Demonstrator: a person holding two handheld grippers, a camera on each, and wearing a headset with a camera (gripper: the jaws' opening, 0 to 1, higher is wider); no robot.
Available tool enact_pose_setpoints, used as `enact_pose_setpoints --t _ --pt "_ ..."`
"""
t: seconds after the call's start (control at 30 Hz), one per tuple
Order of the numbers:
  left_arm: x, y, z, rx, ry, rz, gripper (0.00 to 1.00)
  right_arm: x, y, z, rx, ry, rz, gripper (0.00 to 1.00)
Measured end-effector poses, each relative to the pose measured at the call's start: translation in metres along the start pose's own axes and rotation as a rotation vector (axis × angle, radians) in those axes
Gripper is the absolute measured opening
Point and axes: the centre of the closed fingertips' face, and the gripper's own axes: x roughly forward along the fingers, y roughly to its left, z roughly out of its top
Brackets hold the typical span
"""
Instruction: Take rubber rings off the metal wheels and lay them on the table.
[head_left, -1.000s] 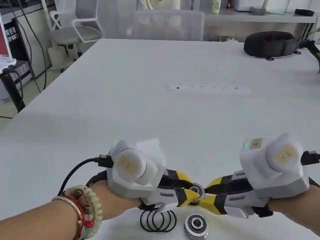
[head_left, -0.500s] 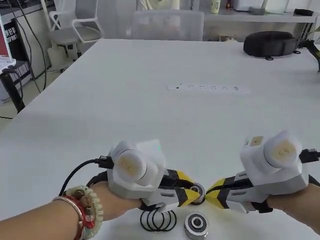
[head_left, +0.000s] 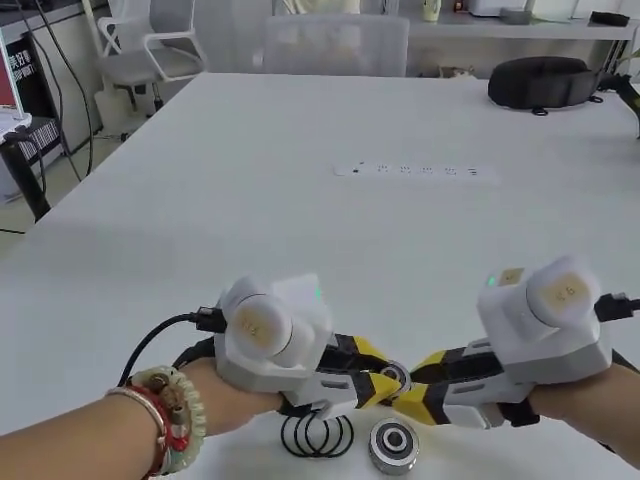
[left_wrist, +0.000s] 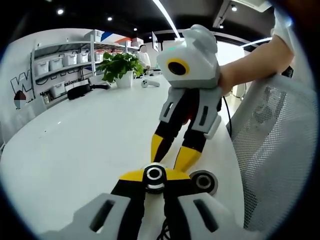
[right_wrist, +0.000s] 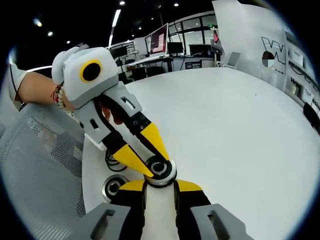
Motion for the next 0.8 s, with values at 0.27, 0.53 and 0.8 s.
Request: enact_pose_setpoints --t 0.27,0.53,0.8 --pt "0.0006 0.0010 0.0000 -0.005 -0.003 0.002 0.08 0.0001 0.0008 -0.0003 -0.114 0.006 -0.011 0.16" --pt "0.0009 0.0012 -0.0003 -0.013 -0.003 0.005 0.08 -0.0013 0.0010 -0.0011 -0.093 0.008 -0.009 0.15" --pt "0.0005 0.0009 -0.0008 -0.011 -0.004 0.005 0.08 -0.0047 -0.0038 -0.0046 -0.031 0.022 -0.019 0.00"
